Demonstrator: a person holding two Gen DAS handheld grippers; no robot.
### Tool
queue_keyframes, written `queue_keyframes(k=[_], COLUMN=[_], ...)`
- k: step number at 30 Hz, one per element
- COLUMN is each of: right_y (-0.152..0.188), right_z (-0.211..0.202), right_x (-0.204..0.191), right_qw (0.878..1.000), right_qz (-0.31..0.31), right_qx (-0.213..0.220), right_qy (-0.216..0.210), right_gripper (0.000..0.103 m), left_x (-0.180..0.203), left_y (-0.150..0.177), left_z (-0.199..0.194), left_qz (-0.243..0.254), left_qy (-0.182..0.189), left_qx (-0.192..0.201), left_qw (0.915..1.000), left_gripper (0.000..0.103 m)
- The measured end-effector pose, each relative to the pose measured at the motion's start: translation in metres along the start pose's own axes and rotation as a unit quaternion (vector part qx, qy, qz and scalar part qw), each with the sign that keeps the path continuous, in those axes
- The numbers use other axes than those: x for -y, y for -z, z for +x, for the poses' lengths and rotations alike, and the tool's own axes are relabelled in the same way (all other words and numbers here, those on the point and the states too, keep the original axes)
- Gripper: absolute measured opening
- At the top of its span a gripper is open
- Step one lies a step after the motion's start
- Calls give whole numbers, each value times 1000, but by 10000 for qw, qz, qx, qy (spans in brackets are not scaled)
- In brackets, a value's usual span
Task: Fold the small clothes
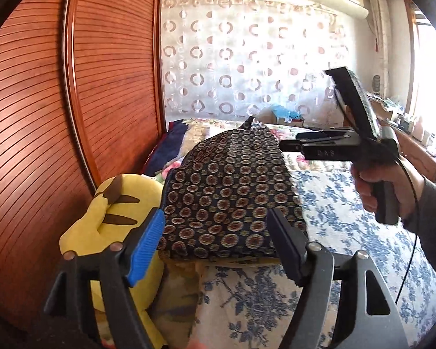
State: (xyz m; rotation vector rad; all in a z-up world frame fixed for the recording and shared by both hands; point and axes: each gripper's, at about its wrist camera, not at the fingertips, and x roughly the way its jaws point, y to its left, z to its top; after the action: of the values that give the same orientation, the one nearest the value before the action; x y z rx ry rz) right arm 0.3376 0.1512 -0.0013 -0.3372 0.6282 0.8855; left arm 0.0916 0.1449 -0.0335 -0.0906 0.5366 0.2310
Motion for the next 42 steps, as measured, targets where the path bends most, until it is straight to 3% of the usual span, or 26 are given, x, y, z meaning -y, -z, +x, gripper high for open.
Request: queue_keyframes(k=[13, 22, 25, 35, 42], right_y=[86, 139, 157, 195, 206], right_z=[-136, -208, -232, -307, -352], right_x=[-8, -7, -6, -4, -8], right_qw=[9976, 9916, 9875, 9678, 9534], right_qz=[442, 883, 1016, 1521, 1651], right_qx=[343, 547, 613, 793, 1008], right_qy=[402, 772, 1038, 1842, 2314], right_gripper=[56, 76, 82, 82, 82], left_x=[52, 90, 102, 138, 158], left_y=[19, 24, 25, 22, 1], left_z=[-24, -35, -40, -63, -88], left_qz=[340, 407, 438, 463, 522], left_qy=[369, 761, 873, 1205, 1350], left_qx=[16, 30, 43, 85, 331], left_qw=[9987, 9963, 9952, 9916, 9889], left_gripper=[73, 73, 73, 73, 73])
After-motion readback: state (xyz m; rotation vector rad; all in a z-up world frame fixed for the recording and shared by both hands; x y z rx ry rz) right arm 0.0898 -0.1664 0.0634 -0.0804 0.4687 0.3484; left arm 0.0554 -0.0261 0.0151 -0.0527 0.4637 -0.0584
